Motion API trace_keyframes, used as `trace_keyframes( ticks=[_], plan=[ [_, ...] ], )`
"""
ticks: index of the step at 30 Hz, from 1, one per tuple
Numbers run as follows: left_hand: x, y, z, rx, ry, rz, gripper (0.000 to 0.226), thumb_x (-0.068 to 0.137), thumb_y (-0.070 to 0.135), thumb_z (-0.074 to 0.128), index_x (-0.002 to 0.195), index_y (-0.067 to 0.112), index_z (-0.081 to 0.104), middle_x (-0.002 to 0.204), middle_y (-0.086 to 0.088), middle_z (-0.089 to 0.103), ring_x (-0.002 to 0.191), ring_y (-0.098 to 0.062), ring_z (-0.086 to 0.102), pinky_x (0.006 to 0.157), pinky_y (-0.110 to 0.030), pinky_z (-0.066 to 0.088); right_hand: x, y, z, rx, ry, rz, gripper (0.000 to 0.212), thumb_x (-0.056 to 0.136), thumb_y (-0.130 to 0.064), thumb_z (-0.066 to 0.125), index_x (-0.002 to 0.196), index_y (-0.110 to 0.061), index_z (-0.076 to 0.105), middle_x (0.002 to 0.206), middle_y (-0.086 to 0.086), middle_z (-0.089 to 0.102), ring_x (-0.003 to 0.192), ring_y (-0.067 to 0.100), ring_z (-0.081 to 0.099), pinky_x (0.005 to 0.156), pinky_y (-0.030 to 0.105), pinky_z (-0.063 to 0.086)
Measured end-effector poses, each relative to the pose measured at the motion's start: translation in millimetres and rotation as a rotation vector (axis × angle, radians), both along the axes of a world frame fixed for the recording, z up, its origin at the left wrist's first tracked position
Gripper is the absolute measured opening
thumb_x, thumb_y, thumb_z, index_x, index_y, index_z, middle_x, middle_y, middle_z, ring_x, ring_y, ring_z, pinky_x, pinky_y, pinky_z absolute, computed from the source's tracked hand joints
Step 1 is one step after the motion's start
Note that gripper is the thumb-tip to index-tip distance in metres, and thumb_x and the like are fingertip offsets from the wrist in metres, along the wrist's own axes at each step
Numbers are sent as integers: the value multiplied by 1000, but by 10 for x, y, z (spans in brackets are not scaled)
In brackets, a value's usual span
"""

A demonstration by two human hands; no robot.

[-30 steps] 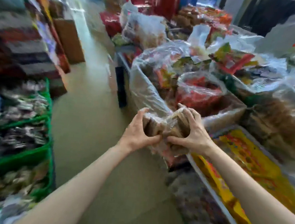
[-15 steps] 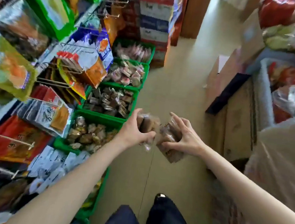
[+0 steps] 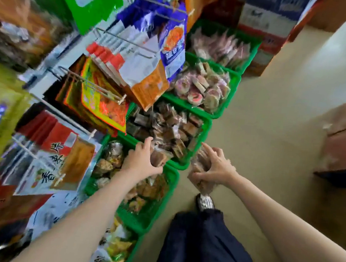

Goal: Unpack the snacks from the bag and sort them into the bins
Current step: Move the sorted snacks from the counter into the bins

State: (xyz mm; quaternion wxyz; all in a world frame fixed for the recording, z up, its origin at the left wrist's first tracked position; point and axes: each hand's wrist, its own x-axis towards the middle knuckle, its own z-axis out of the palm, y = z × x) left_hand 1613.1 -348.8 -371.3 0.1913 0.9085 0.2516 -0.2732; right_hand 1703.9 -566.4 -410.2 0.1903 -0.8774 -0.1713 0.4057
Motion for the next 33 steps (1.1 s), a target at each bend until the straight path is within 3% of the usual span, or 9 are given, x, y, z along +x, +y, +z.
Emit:
trace_keyframes(
  ticks=[3,9,12,15,19,23,28,33],
  plan=[
    [484,192,-724,93,54,-92,97,77,46,68,147,27,4,145,-10,24,126,-38,36,98,-48,41,517,377,-743,-39,-83,112,109,67,-62,70,144,-49,-4,155,4,8,131,44,28,106,55,29],
    [1185,473,-2277,203,-47,-85,96,80,42,67,148,27,1,151,-8,15,133,-36,27,106,-48,34,1112,1080,-2308,-7,-330,318,108,72,-59,66,145,-46,-12,157,5,-3,133,43,22,108,54,23],
    [1334,566,-2764,271,-135,-140,98,84,40,64,150,23,-6,158,-6,6,144,-31,10,115,-50,15,1255,1130,-2794,-19,-466,416,113,71,-65,63,145,-38,-18,157,7,-13,142,42,4,111,59,10],
    [1320,554,-2945,317,-49,-119,103,86,50,58,147,22,-21,155,-8,-23,142,-34,-20,112,-56,-5,1410,1031,-2962,-149,-486,391,122,65,-76,59,145,-31,-22,155,13,-22,141,45,-13,109,63,-4],
    [1160,353,-2793,228,147,-66,118,79,59,62,143,23,-30,146,-18,-39,134,-47,-29,110,-62,0,1431,943,-2794,-323,-396,416,126,70,-65,67,145,-24,-25,153,18,-26,140,45,-16,109,63,-6],
    [1020,149,-2371,162,221,-140,106,86,48,59,143,27,-28,150,-13,-34,137,-44,-25,110,-63,0,1172,750,-2312,-289,-240,312,117,76,-57,66,147,-25,-21,154,16,-24,142,42,-15,110,60,-5],
    [955,-30,-1396,99,312,-308,83,94,34,49,149,25,-12,158,-9,5,140,-29,26,115,-50,11,1153,376,-1181,-261,-127,136,102,82,-55,61,149,-27,-11,156,16,-12,142,42,-10,111,61,3],
    [899,-263,-199,288,161,-523,64,93,31,46,147,15,17,145,-10,35,129,-31,40,107,-44,27,1006,-28,173,-178,-224,-121,77,88,-39,58,149,-19,14,154,16,12,142,39,6,112,56,14]
  ],
)
